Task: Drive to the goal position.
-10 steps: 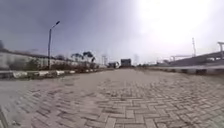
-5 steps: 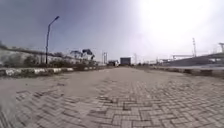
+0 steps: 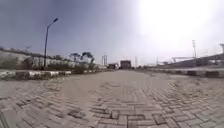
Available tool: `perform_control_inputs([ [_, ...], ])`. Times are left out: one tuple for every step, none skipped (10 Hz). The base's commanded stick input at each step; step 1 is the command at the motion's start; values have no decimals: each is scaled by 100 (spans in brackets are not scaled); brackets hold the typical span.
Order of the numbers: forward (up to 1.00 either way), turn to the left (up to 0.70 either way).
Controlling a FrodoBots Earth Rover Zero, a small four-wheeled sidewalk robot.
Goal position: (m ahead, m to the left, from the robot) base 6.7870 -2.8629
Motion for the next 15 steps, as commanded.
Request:
perform_control_inputs([
  [100,0],
  [100,0],
  [100,0],
  [100,0],
  [100,0],
  [100,0],
  [100,0],
  [100,0],
  [100,0],
  [100,0],
  [100,0],
  [100,0],
  [100,0],
  [100,0],
  [100,0],
])
